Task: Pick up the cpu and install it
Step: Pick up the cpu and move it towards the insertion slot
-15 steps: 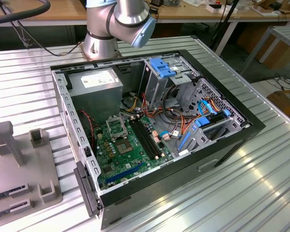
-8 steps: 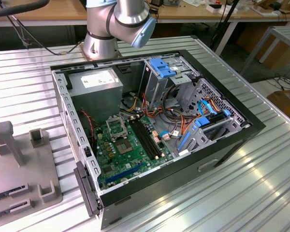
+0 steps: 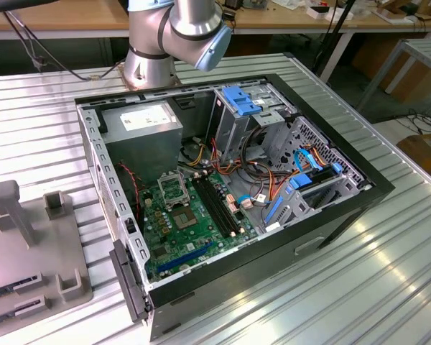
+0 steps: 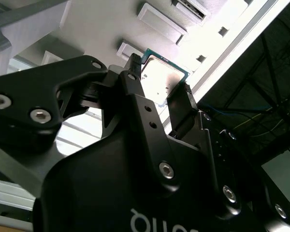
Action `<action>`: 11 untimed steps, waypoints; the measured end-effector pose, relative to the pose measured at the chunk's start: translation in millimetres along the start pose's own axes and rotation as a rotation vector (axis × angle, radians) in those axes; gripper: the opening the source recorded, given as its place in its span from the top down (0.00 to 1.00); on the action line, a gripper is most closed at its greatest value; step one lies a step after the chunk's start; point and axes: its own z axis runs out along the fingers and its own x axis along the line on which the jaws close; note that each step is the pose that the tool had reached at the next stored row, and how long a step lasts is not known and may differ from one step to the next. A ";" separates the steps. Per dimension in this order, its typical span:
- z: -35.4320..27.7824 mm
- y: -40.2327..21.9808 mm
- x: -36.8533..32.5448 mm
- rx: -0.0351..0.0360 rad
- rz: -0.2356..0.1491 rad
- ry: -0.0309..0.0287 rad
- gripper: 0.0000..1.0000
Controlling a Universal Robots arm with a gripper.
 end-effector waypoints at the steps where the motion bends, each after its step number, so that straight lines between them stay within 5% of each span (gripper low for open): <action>1: -0.5 0.0 0.0 0.0000 0.000 0.0000 0.53; 11: -3.5 0.0 0.1 0.0000 0.000 -0.0001 0.53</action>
